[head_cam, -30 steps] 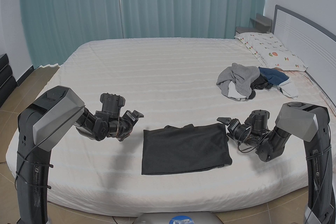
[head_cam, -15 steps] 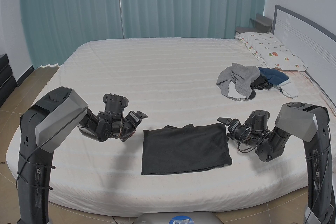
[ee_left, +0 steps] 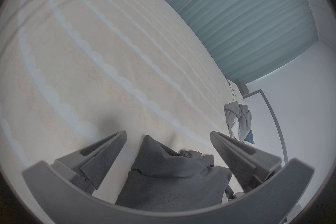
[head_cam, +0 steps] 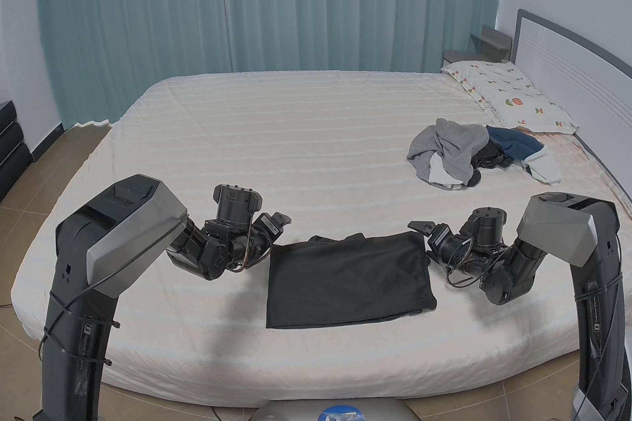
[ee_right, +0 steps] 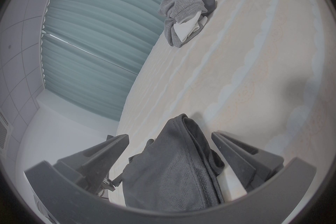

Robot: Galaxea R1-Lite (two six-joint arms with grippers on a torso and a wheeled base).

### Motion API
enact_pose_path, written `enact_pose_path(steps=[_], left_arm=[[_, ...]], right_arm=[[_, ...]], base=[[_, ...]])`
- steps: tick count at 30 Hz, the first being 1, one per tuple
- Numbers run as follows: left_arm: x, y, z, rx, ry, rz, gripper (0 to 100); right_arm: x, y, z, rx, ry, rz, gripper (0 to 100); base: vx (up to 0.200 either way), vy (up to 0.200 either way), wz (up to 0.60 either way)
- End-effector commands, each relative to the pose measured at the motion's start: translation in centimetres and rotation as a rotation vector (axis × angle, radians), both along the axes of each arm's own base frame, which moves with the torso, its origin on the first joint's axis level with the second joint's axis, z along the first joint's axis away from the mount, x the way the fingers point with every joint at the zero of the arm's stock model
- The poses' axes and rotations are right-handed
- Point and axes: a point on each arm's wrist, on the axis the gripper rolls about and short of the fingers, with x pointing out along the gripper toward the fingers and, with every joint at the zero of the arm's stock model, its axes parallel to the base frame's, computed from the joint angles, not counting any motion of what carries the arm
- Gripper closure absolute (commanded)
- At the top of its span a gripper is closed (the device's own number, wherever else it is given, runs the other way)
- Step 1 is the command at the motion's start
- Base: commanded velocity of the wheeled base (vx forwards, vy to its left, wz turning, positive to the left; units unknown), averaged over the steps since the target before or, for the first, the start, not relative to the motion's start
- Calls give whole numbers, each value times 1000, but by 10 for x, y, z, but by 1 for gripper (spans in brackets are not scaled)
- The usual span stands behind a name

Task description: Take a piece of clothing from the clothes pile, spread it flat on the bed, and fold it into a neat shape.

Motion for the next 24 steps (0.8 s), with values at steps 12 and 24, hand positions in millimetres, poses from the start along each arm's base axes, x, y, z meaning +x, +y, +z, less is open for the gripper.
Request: enact_pose_path(steps=[12,24], left_arm=[[-2,-1,-11,18,22,-2,0],[-3,-1,-14,39,32,-11,0]], right_arm=[[0,0,0,0,0,1,0],[13,-49,3,7,-3,-109,0]], base=[[0,0,0],[0,0,0]])
